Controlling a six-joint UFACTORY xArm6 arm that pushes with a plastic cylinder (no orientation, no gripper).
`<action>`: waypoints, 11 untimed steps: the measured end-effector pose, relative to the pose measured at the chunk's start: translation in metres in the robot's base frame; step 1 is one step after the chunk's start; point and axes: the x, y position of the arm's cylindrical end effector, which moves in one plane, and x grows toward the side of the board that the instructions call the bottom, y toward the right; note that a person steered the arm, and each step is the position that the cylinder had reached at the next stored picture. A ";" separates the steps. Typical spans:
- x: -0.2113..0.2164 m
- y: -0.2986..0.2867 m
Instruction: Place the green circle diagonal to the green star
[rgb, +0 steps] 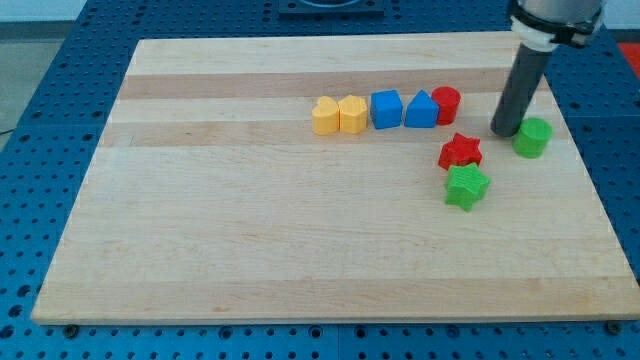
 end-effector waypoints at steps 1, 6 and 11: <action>-0.006 0.017; 0.039 0.068; 0.055 0.035</action>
